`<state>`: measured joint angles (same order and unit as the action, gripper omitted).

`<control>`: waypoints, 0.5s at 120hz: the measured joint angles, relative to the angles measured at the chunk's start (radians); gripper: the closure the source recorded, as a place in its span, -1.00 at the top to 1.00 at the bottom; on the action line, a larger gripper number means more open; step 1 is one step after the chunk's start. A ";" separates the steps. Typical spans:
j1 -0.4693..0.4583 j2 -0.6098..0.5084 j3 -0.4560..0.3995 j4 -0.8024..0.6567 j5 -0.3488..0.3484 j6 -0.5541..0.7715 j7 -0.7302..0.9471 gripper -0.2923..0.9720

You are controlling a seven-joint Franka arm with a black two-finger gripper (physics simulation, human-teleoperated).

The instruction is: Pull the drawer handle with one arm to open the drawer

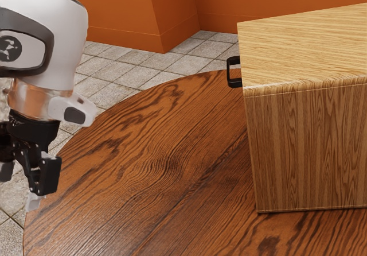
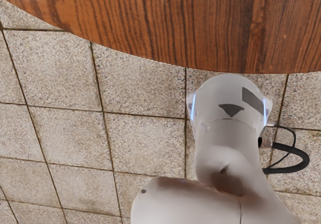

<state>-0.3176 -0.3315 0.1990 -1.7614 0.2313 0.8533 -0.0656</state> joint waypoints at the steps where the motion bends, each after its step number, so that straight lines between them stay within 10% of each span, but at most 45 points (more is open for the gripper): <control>1: -0.001 -0.001 0.001 -0.006 0.001 0.020 -0.002 0.54; 26: -0.007 0.098 0.007 0.031 -0.014 0.482 -0.129 0.54; 60: 0.015 0.278 0.058 0.059 -0.332 1.263 -0.386 0.54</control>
<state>-0.3026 -0.0537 0.2573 -1.7021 -0.1008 2.1164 -0.4520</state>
